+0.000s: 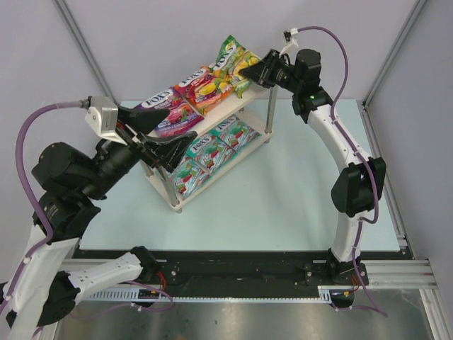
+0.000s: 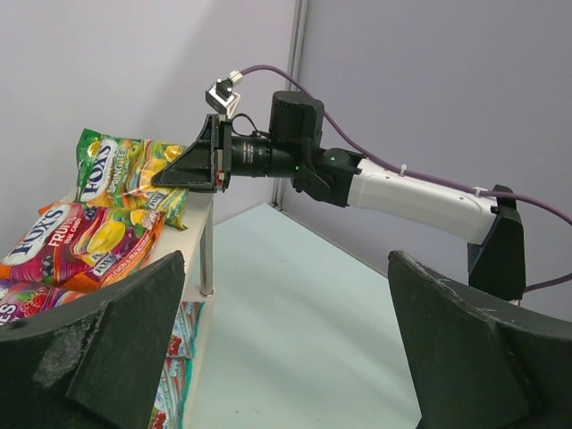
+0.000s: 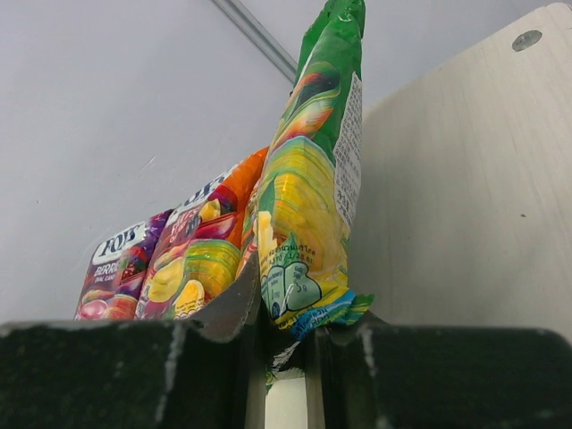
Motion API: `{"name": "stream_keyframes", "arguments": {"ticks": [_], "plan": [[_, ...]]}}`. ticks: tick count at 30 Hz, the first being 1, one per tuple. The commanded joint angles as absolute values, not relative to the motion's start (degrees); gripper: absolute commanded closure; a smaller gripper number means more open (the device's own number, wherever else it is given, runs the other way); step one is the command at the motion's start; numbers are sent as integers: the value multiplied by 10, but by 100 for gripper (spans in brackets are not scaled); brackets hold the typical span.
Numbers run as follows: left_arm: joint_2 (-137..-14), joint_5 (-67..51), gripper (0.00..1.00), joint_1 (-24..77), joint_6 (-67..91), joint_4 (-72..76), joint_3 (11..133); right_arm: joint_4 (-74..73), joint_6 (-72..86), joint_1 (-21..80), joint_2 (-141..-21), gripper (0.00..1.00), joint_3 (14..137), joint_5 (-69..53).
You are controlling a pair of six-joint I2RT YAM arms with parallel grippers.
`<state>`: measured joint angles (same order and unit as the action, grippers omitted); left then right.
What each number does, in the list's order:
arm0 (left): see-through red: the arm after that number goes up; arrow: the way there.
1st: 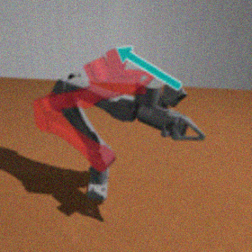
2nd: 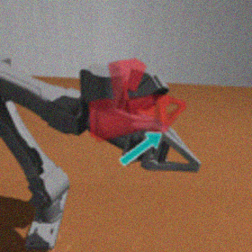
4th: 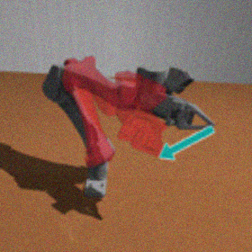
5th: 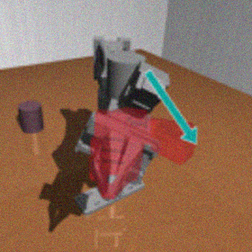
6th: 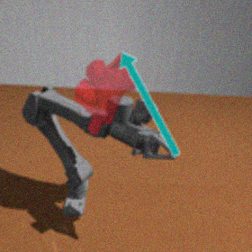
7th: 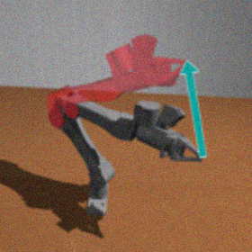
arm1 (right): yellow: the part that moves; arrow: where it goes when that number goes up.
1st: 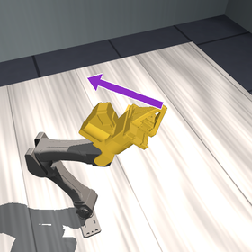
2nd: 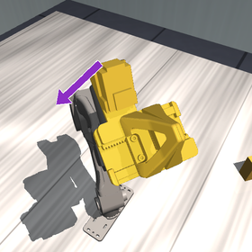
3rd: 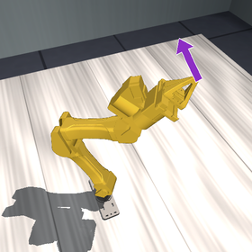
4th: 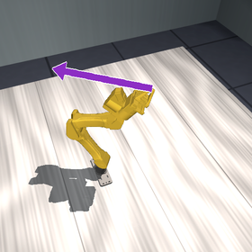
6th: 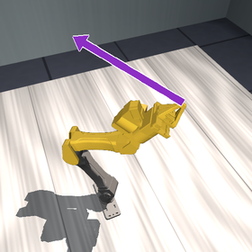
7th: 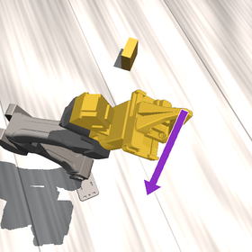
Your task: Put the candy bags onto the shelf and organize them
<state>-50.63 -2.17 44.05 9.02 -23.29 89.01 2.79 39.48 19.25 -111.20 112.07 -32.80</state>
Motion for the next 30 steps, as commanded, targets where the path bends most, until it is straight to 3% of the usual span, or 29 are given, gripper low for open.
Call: {"name": "stream_keyframes", "arguments": {"ticks": [1,10,17,25,30], "plan": [[-500,-30,0,437,98,-222,889,46,402,197,-1078,98,1126,-328],[-496,-27,0,437,96,-227,892,26,393,212,-1092,91,1150,-317],[-491,-25,0,437,94,-229,890,10,382,208,-1096,53,1159,-309],[-487,-22,0,437,91,-228,885,-26,364,189,-1092,33,1166,-299],[-485,-22,0,437,90,-228,884,-67,337,185,-1081,28,1171,-284]]}}
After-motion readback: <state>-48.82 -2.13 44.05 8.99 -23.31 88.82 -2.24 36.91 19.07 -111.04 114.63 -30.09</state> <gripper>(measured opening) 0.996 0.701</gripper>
